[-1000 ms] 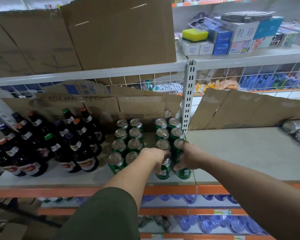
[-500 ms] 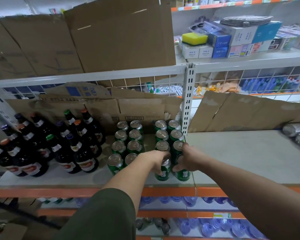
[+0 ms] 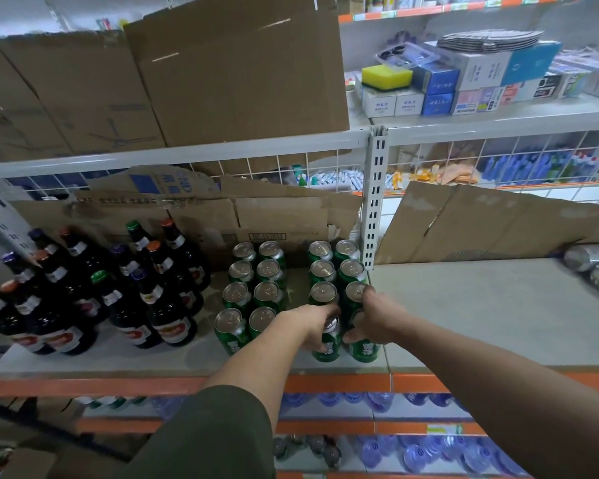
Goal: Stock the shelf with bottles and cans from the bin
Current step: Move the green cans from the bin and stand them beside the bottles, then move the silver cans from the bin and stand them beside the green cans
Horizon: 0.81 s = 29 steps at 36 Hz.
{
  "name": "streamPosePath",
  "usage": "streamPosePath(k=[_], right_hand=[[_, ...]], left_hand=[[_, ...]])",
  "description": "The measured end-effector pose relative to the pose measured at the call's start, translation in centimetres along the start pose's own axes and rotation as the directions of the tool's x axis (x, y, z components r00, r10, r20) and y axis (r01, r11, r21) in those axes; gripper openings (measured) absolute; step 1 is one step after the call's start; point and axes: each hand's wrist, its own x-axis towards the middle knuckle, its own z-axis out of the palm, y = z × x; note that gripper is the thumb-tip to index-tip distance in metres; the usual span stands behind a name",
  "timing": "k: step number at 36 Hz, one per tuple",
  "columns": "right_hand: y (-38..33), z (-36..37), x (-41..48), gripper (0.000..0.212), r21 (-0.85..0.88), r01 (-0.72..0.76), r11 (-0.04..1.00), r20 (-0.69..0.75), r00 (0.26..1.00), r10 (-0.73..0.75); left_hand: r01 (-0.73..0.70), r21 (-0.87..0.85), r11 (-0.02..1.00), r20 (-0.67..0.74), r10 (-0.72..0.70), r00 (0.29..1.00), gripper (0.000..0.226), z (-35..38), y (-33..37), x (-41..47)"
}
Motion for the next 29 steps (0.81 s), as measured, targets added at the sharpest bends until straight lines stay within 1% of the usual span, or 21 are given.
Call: streamPosePath(k=[9, 13, 18, 21, 23, 25, 27, 28, 29], right_hand=[[0.2, 0.3, 0.3, 0.085, -0.005, -0.013, 1.000, -0.008, 1.000, 0.013], [0.5, 0.5, 0.4, 0.096, 0.029, -0.019, 0.999, -0.012, 1.000, 0.020], [0.4, 0.3, -0.2, 0.107, 0.015, -0.033, 0.999, 0.012, 0.999, 0.033], [0.0, -0.9, -1.2, 0.103, 0.019, -0.035, 0.999, 0.057, 0.998, 0.034], [-0.6, -2.2, -2.7, 0.102, 0.016, -0.028, 0.999, 0.080, 0.996, 0.027], [-0.8, -3.8, -4.1, 0.095, 0.029, -0.014, 0.999, 0.051, 0.999, 0.013], [-0.1, -5.3, -4.6, 0.081, 0.049, -0.014, 0.999, 0.001, 1.000, 0.014], [0.7, -5.9, -4.5, 0.083, 0.060, -0.031, 0.998, -0.035, 0.999, 0.033], [1.5, -6.8, -4.9, 0.090, 0.075, -0.071, 0.995, -0.075, 0.994, 0.076]], left_hand=[[0.017, 0.012, 1.000, 0.023, -0.017, 1.000, 0.081, -0.1, 0.1, -0.1], [0.031, 0.030, 0.999, 0.047, -0.033, 0.998, 0.086, -0.2, 0.2, -0.2], [0.040, 0.042, 0.998, 0.039, -0.042, 0.998, 0.093, -0.3, 0.3, 0.0], [0.021, 0.065, 0.998, 0.056, -0.025, 0.998, 0.104, -1.2, 0.8, -0.5], [0.012, 0.067, 0.998, 0.070, -0.016, 0.997, 0.103, -2.6, 1.2, -1.1], [0.001, 0.059, 0.998, 0.031, -0.002, 1.000, 0.094, -4.7, 1.5, -1.8], [-0.035, 0.032, 0.999, -0.066, 0.037, 0.997, 0.084, -7.1, 2.1, -2.4], [-0.059, 0.020, 0.998, -0.120, 0.061, 0.991, 0.079, -8.4, 2.6, -2.7], [-0.094, 0.011, 0.996, -0.171, 0.094, 0.981, 0.073, -9.5, 3.4, -2.8]])
